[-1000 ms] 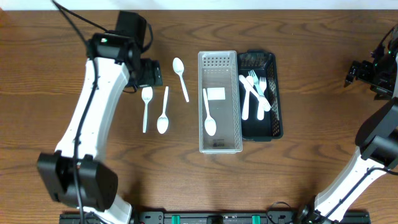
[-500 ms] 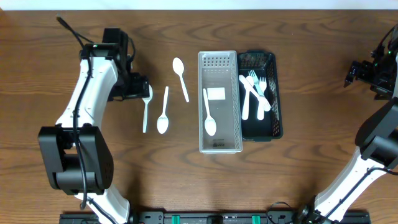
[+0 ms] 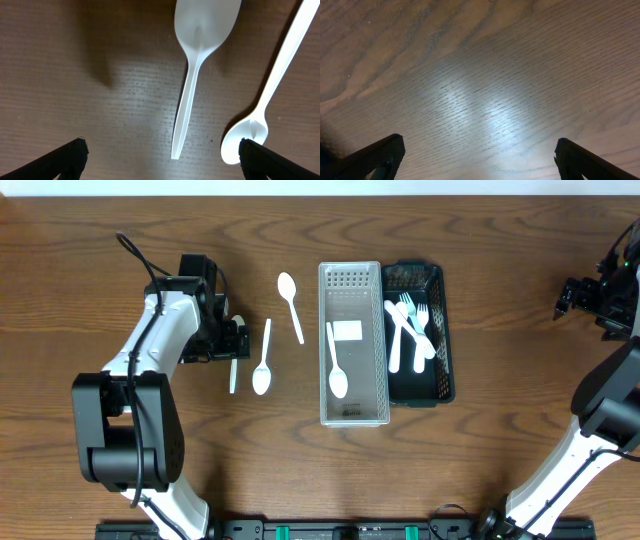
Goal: Pack container
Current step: 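Return the left gripper over the upright white spoon and lower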
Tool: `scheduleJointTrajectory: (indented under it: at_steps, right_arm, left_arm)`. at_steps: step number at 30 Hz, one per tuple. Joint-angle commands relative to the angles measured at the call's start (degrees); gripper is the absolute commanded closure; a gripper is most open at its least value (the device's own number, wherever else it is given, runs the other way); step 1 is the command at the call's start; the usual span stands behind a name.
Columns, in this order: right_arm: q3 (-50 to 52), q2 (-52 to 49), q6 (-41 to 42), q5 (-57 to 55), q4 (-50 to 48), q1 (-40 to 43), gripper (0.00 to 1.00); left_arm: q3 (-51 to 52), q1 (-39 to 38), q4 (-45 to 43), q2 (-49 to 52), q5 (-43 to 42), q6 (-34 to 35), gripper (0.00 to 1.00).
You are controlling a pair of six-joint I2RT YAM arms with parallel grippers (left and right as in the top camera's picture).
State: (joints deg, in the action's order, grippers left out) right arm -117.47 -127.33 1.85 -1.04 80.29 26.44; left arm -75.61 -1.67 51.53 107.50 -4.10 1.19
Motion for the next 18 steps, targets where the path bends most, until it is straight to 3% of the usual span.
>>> scheduleJointTrajectory:
  at_steps: [1,18]
  right_arm:
    - [0.0,0.3,-0.8,0.0,0.0,-0.2,0.01]
    - [0.0,0.3,-0.8,0.0,0.0,-0.2,0.01]
  left_arm:
    - [0.0,-0.5,-0.9,1.7,1.1,-1.2,0.02]
    - [0.0,-1.6,-5.4,6.1,1.1,-2.3,0.02]
